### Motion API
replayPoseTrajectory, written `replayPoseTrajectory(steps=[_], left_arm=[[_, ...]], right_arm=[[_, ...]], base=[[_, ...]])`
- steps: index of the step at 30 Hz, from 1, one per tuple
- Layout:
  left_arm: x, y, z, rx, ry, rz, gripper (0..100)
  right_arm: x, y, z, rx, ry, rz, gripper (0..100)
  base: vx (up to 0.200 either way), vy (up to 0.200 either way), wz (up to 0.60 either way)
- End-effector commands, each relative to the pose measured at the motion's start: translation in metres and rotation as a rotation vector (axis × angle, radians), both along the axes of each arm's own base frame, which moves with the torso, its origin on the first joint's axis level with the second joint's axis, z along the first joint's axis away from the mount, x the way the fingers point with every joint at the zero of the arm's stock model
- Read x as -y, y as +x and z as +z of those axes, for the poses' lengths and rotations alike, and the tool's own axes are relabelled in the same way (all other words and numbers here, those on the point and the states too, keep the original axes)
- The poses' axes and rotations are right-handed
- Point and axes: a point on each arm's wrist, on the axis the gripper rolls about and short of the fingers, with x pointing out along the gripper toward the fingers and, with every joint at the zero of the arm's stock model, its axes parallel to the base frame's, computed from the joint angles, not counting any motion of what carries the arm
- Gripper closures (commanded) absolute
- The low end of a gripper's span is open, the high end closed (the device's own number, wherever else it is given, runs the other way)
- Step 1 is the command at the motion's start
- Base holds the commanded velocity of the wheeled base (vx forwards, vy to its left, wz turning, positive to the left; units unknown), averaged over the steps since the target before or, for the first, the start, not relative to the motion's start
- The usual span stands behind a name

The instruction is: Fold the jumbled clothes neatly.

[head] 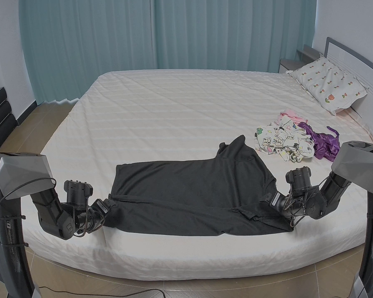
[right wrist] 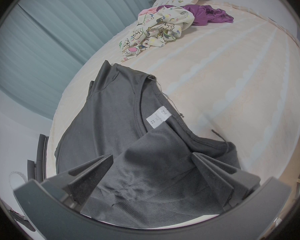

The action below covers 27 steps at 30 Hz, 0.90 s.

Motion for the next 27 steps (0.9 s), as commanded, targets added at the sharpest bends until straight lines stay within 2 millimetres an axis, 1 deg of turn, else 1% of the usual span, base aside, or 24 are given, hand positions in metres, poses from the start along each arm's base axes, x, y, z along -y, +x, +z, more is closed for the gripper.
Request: replayPoseTrajectory(steps=[1,8,15,16,20,23,27], left_arm=[[0.0,0.0,-0.0005,-0.002,0.0,0.0,0],[0.0,0.0,-0.0005,-0.002,0.0,0.0,0],[0.0,0.0,-0.0005,-0.002,0.0,0.0,0],[0.0,0.0,-0.0005,-0.002,0.0,0.0,0],[0.0,0.0,-0.0005,-0.002,0.0,0.0,0],[0.0,0.0,-0.0005,-0.002,-0.002,0.001,0],[0.0,0.0,0.0001,0.0,-0.002,0.001,0]], right_arm=[[0.0023,-0.0028,0.0006,-0.004,-0.007,-0.007,0],[-0.0019,-0.0045,-0.0036,-0.012,-0.022,0.017,0],[-0.0032,-0.0008,-0.0053,-0.002,-0.026,0.015,0],[-0.0031,-0.0012,-0.0061,-0.005,-0.027,0.015,100],[-0.0068,-0.0045,-0.0067,-0.015,-0.039,0.029,100],[-0.0055,-0.0063,-0.0075,-0.016,-0.085,0.023,100],[-0.0049,-0.0096,-0.008,-0.025,-0.105,0.018,100]], base=[[0.0,0.0,0.0],[0.0,0.0,0.0],[0.0,0.0,0.0],[0.0,0.0,0.0],[0.0,0.0,0.0],[0.0,0.0,0.0],[0.0,0.0,0.0]])
